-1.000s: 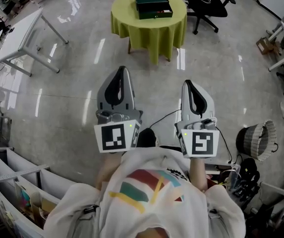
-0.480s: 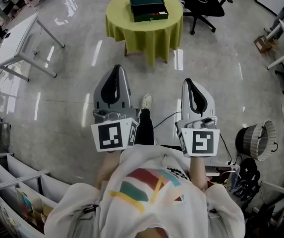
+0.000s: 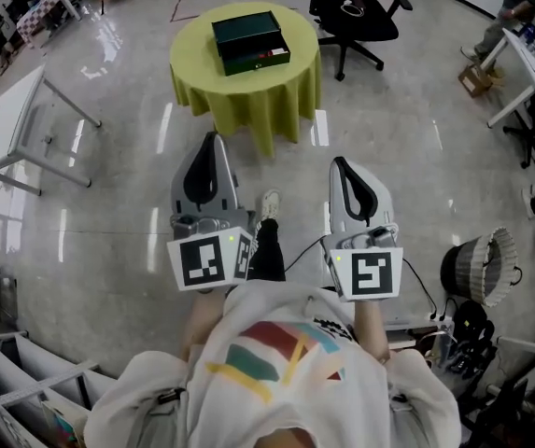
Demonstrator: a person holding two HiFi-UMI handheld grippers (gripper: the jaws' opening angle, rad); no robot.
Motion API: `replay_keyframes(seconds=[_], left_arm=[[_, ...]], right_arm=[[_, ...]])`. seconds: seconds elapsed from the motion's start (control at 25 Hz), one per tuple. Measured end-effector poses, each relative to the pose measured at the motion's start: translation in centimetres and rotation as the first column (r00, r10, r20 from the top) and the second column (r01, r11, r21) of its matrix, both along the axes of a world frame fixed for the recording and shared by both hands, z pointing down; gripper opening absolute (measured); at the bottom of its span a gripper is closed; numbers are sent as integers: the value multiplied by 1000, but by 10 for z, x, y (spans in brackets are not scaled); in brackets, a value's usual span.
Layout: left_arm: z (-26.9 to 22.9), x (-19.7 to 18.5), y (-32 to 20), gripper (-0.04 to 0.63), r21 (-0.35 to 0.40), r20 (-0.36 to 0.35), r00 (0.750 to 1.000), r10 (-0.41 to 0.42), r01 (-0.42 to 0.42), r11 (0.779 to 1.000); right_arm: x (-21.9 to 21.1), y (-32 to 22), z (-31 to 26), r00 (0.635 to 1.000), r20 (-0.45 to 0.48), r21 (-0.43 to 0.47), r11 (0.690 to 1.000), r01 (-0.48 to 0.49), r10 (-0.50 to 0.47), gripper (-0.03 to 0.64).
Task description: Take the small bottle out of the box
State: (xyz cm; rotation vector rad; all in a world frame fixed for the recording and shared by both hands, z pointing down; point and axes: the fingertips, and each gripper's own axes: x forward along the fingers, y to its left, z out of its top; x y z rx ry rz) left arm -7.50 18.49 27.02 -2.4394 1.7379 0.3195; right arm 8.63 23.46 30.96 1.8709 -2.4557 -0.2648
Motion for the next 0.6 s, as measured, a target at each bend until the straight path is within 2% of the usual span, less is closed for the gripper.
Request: replay_keyframes(seconds=[0.24,0.6], left_arm=[[0,14,-95,15,-21,1,1000,20,-20,1000],[-23,20,-285,15,-13,-5,1000,25,-25,1000]], right_arm=[[9,-91,4,1000,-10,-25,1000,-6,5,5],[5,-287,-22,1000,-20,-7,1000,21,-21,5]])
